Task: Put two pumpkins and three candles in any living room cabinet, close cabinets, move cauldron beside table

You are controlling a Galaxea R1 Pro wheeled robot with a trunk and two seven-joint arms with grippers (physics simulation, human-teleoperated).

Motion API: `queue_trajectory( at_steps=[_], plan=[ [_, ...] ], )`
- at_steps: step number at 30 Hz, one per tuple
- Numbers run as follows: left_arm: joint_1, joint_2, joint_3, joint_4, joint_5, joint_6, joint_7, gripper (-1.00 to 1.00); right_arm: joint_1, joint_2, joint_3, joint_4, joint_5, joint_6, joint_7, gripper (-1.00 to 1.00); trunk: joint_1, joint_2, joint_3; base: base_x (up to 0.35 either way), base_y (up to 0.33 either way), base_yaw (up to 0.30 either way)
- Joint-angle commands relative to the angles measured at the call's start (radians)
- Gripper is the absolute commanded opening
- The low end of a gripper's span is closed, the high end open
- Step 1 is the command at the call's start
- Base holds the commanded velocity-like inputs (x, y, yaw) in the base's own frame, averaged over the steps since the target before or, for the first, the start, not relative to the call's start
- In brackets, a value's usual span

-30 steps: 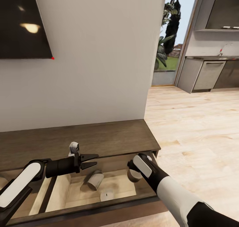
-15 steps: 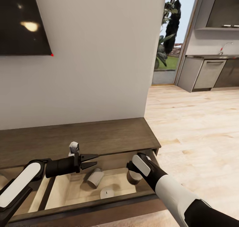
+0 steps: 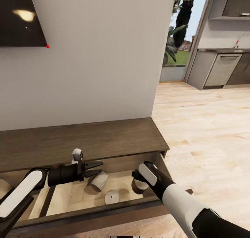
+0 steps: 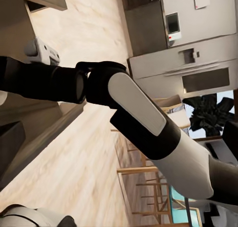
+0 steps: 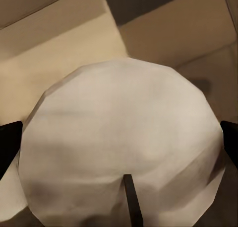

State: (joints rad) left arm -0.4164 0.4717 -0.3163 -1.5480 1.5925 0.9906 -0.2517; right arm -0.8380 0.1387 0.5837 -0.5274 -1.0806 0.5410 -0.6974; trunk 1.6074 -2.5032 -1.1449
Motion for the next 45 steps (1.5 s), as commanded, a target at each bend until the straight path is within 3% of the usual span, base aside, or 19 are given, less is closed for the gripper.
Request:
queue_trajectory(
  at_steps=[1,3,25,26,32,37,40,45],
  plan=[
    [-0.001,0.001,-0.001,0.000,-0.006,0.000,-0.009,1.00,-0.001,-0.001,0.005,-0.001,-0.006,-0.001,-0.007,-1.00,0.000,-0.001,-0.005,0.000,0.000,0.000],
    [-0.001,0.001,-0.001,0.001,-0.006,0.000,-0.009,1.00,-0.001,-0.001,0.005,-0.001,-0.006,-0.014,-0.007,-1.00,0.001,-0.001,-0.013,0.000,0.000,0.000],
    [-0.001,0.001,-0.001,0.001,-0.002,0.001,-0.010,1.00,-0.001,-0.001,0.005,-0.001,-0.005,-0.029,-0.005,-1.00,0.001,-0.001,-0.013,0.000,0.000,0.000],
    [-0.001,0.001,-0.001,0.000,-0.002,0.001,-0.010,1.00,-0.001,-0.001,0.005,0.000,-0.005,-0.029,-0.005,1.00,0.001,-0.001,-0.013,0.000,0.000,0.000],
    [-0.001,0.001,0.015,0.002,0.017,0.002,-0.011,1.00,-0.001,-0.001,0.007,-0.005,-0.005,-0.035,-0.005,1.00,0.001,-0.001,-0.013,0.000,0.000,0.000],
    [-0.001,0.001,0.017,0.002,0.020,0.002,-0.011,1.00,-0.001,-0.001,0.073,-0.005,-0.007,-0.068,0.053,1.00,0.001,-0.001,-0.013,0.000,0.000,0.000],
    [-0.001,0.000,0.018,0.002,0.020,0.002,-0.011,1.00,-0.001,-0.001,0.084,-0.002,-0.007,-0.072,0.067,1.00,0.001,-0.001,-0.013,0.000,0.000,0.000],
    [-0.001,-0.002,0.019,0.002,0.021,0.002,-0.011,1.00,-0.001,-0.001,0.086,0.000,-0.007,-0.073,0.070,1.00,-0.001,0.000,0.007,0.000,0.000,0.000]
  ],
)
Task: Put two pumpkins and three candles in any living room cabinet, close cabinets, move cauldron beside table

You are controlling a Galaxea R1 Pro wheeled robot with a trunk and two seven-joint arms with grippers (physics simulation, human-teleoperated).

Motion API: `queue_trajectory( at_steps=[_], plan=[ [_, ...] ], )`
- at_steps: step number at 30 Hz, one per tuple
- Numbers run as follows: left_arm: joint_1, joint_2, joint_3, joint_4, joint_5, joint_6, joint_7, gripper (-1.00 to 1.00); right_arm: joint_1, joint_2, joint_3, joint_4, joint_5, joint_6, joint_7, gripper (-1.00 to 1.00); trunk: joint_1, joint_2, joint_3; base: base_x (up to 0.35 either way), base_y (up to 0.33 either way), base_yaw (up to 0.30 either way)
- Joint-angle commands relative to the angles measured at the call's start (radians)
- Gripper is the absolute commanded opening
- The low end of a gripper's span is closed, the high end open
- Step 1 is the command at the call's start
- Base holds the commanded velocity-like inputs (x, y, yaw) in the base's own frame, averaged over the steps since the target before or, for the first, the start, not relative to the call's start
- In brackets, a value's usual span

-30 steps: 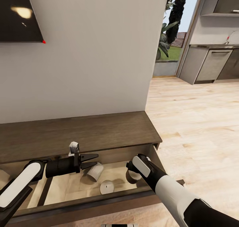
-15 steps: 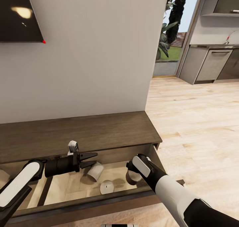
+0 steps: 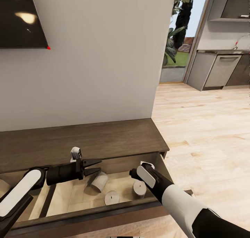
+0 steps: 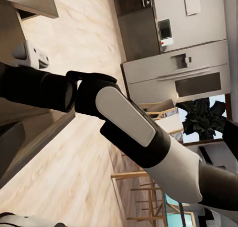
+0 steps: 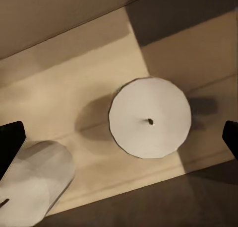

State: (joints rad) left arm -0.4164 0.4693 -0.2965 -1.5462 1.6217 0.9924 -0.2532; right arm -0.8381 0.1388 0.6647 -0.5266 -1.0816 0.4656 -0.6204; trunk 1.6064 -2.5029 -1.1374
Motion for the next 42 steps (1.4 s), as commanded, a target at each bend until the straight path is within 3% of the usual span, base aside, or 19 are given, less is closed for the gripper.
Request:
queue_trajectory(
  at_steps=[1,5,14,33,42],
  plan=[
    [-0.001,0.001,-0.001,0.001,-0.002,0.000,-0.009,1.00,-0.001,-0.001,0.005,-0.001,-0.006,0.002,-0.006,1.00,-0.001,0.000,0.003,0.000,0.000,0.000],
    [-0.001,0.000,-0.001,0.006,0.033,-0.001,-0.006,1.00,-0.001,-0.001,0.006,-0.002,-0.006,0.002,-0.006,1.00,-0.002,0.001,0.019,0.000,0.000,0.000],
    [-0.001,-0.001,-0.010,0.008,0.038,0.000,-0.005,1.00,-0.001,-0.003,0.006,-0.005,-0.005,0.007,-0.005,1.00,-0.007,0.004,0.053,-0.113,0.000,0.000],
    [-0.001,-0.010,-0.016,0.006,0.037,0.000,-0.005,1.00,-0.001,-0.009,0.010,-0.019,-0.005,-0.018,0.001,1.00,-0.080,0.137,0.113,-0.011,0.000,0.000],
    [-0.001,-0.017,-0.023,0.008,0.032,-0.001,-0.003,1.00,-0.001,-0.012,0.009,-0.020,-0.004,-0.020,0.048,1.00,-0.114,0.200,0.141,-0.052,0.000,0.000]
  ],
)
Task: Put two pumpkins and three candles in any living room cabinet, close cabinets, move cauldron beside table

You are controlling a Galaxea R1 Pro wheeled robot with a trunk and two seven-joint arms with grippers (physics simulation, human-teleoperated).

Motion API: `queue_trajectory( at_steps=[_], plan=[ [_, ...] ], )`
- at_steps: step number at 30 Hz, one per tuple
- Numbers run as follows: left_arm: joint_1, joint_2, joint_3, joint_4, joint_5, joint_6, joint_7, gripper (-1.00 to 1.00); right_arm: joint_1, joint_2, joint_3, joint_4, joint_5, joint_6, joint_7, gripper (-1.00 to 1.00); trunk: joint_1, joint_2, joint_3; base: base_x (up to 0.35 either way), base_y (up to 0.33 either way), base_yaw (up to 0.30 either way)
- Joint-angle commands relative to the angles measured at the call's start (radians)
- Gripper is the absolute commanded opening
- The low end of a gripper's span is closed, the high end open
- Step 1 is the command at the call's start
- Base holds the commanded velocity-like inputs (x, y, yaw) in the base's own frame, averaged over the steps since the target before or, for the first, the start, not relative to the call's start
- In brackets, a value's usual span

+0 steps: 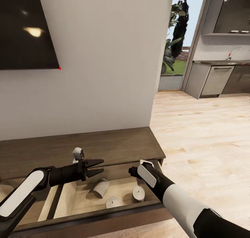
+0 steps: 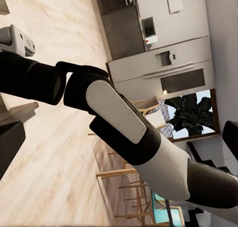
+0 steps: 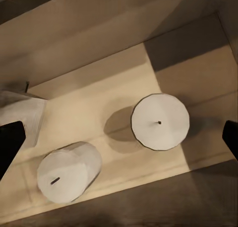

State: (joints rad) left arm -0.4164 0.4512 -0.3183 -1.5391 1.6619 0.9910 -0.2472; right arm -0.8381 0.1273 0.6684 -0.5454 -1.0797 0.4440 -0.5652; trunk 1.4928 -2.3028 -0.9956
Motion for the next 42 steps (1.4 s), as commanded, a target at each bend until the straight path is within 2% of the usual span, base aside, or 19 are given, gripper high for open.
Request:
queue_trajectory(
  at_steps=[1,9,14,19,42],
  plan=[
    [-0.001,-0.005,-0.009,0.000,-0.009,0.000,-0.009,1.00,-0.001,0.000,0.005,-0.003,-0.006,0.001,-0.006,1.00,-0.005,0.007,0.002,-0.275,0.000,0.000],
    [-0.001,-0.013,-0.017,0.000,-0.011,0.000,-0.004,1.00,-0.001,-0.004,0.006,-0.029,-0.006,-0.008,-0.006,1.00,-0.035,0.063,0.027,-0.107,0.000,0.000],
    [-0.001,-0.014,-0.016,-0.002,-0.005,0.000,0.039,1.00,-0.001,-0.006,0.012,-0.031,-0.005,-0.052,-0.006,1.00,-0.054,0.098,0.043,-0.004,0.000,0.000],
    [-0.001,-0.014,-0.016,-0.001,-0.004,0.000,0.044,1.00,-0.001,-0.004,0.069,-0.031,-0.005,-0.066,-0.007,1.00,-0.074,0.133,0.059,-0.053,0.009,0.000],
    [-0.001,-0.014,-0.017,-0.002,-0.004,0.000,0.045,1.00,-0.001,-0.005,0.080,-0.030,-0.006,-0.065,-0.005,1.00,-0.162,0.294,0.131,-0.318,0.088,0.000]
  ],
)
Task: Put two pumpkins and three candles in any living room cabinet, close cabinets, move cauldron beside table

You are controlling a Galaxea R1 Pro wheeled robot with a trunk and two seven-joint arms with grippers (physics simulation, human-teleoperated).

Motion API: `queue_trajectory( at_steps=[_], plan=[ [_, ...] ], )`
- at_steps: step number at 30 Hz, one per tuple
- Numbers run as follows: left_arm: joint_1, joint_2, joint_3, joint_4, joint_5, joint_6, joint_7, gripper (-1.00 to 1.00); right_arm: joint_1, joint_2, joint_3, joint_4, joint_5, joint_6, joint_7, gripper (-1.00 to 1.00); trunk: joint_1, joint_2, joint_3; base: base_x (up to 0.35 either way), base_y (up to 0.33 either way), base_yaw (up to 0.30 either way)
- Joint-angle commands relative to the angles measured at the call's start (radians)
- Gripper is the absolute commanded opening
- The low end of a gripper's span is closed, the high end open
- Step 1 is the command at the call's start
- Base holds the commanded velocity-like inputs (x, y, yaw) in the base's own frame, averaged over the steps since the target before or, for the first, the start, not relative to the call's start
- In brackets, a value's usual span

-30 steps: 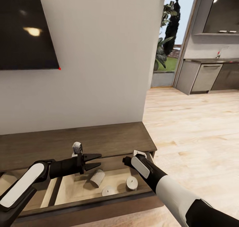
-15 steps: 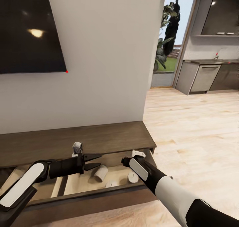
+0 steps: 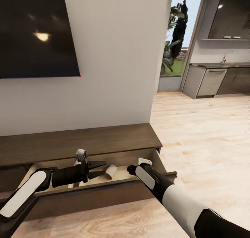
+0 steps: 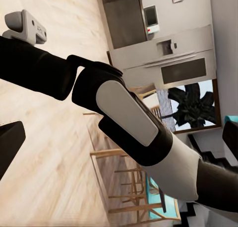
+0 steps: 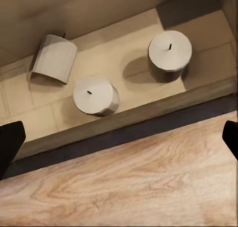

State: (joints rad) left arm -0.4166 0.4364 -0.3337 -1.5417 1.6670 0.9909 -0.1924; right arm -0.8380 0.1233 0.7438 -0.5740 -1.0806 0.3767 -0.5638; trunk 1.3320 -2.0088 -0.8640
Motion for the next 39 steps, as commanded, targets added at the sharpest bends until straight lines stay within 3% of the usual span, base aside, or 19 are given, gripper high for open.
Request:
queue_trajectory(
  at_steps=[1,28,33,37,39],
  plan=[
    [-0.001,0.001,-0.001,0.000,-0.009,0.000,-0.010,1.00,-0.001,-0.001,0.005,-0.001,-0.005,0.002,-0.007,1.00,-0.005,0.007,0.002,-0.328,0.007,0.000],
    [-0.001,0.002,0.005,0.020,-0.018,-0.002,0.001,1.00,-0.001,-0.002,0.006,-0.001,-0.005,0.003,-0.007,1.00,-0.108,0.196,0.087,-0.251,0.000,0.000],
    [-0.003,0.001,0.042,0.120,-0.019,-0.006,0.154,1.00,-0.001,-0.002,0.005,-0.001,-0.005,0.004,-0.005,1.00,-0.127,0.231,0.103,-0.159,0.000,0.000],
    [-0.004,0.001,0.084,0.153,-0.021,-0.021,0.322,1.00,-0.001,-0.002,0.005,-0.001,-0.005,0.009,-0.005,1.00,-0.143,0.259,0.115,-0.075,0.000,0.000],
    [-0.004,-0.001,0.103,0.172,-0.022,-0.049,0.442,1.00,-0.001,-0.002,0.005,-0.001,-0.005,0.012,-0.006,1.00,-0.150,0.273,0.121,-0.015,0.000,0.000]
  ],
)
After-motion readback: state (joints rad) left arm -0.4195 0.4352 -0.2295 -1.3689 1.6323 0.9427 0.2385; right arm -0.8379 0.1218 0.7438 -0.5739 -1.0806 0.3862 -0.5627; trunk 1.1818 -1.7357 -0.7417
